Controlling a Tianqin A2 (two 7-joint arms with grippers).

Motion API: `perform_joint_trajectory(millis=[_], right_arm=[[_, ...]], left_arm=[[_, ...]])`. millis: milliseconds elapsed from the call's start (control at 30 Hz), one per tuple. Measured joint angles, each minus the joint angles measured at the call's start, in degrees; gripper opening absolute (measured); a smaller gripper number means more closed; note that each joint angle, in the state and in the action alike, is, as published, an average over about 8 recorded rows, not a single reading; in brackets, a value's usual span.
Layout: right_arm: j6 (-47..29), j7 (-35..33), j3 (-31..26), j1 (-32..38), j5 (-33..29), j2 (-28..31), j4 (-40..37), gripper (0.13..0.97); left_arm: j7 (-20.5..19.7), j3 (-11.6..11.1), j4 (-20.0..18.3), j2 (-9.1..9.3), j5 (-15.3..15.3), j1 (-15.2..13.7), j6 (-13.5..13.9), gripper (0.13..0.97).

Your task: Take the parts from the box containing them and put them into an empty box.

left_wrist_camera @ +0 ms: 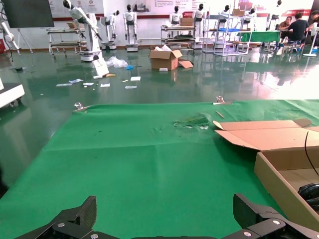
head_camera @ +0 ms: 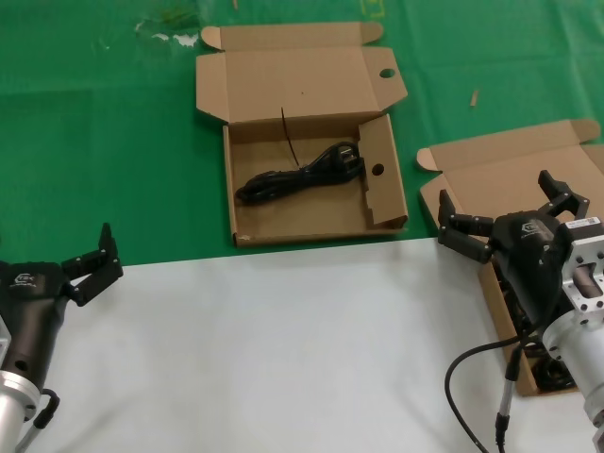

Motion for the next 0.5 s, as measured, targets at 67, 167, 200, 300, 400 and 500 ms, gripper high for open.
perform_joint_trajectory(millis=[67,167,200,300,400,500], right_arm=[[0.0,0.0,0.0,0.0,0.0,0.0,0.0,0.966],[0.0,0.0,0.0,0.0,0.0,0.0,0.0,0.966],[0.0,0.0,0.0,0.0,0.0,0.0,0.0,0.966],[0.0,0.0,0.0,0.0,0.0,0.0,0.0,0.966],[0.0,0.0,0.0,0.0,0.0,0.0,0.0,0.966],[0.0,0.0,0.0,0.0,0.0,0.0,0.0,0.966]], left_arm=[[0.0,0.0,0.0,0.0,0.0,0.0,0.0,0.966],[0.0,0.0,0.0,0.0,0.0,0.0,0.0,0.966],[0.0,0.0,0.0,0.0,0.0,0.0,0.0,0.966],[0.0,0.0,0.0,0.0,0.0,0.0,0.0,0.966],[0.0,0.0,0.0,0.0,0.0,0.0,0.0,0.966],[0.0,0.0,0.0,0.0,0.0,0.0,0.0,0.966]])
